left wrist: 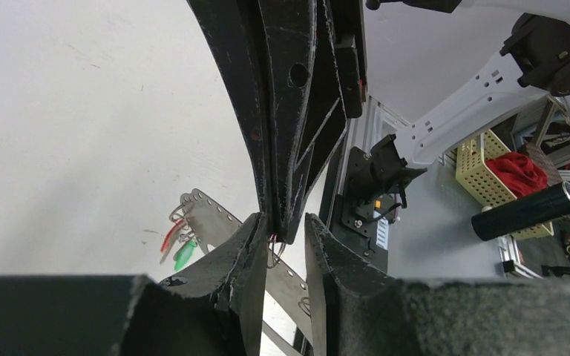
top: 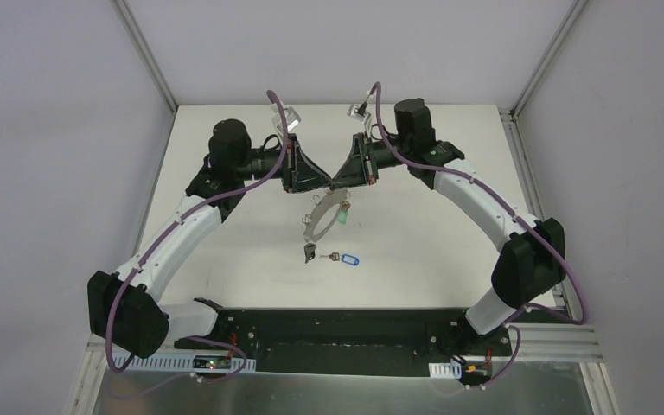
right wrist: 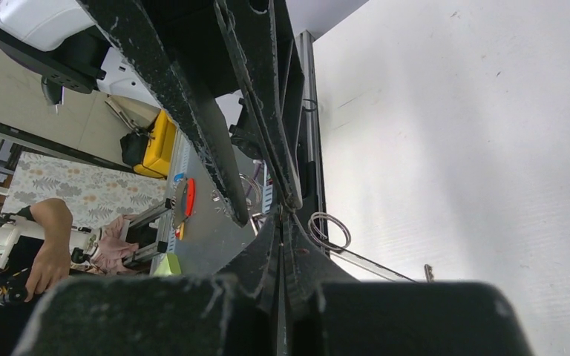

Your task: Put the keys on the keyring

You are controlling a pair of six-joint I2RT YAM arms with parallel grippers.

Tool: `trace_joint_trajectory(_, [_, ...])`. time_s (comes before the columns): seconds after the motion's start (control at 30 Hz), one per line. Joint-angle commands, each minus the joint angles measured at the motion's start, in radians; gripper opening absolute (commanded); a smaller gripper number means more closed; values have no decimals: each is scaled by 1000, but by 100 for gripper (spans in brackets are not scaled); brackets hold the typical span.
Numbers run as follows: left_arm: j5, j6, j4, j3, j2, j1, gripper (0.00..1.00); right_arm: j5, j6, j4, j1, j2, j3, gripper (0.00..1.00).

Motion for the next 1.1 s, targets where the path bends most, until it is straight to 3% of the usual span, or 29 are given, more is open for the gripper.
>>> trace_joint_trajectory(0.0, [52, -33, 87, -16, -33, -6, 25, -37, 48, 107, -11, -25, 9, 0])
trace_joint_trajectory(0.17, [31, -29, 103, -28, -36, 10, 35, -64, 102, 175, -16, -29, -17, 0])
trace_joint_trajectory(0.57, [37, -11, 128, -67, -60, 23, 36, -90, 122, 209, -31, -42, -35, 0])
trace_joint_trajectory(1.07, [39, -2, 115, -77, -57, 23, 12, -107, 132, 227, -36, -42, -41, 0])
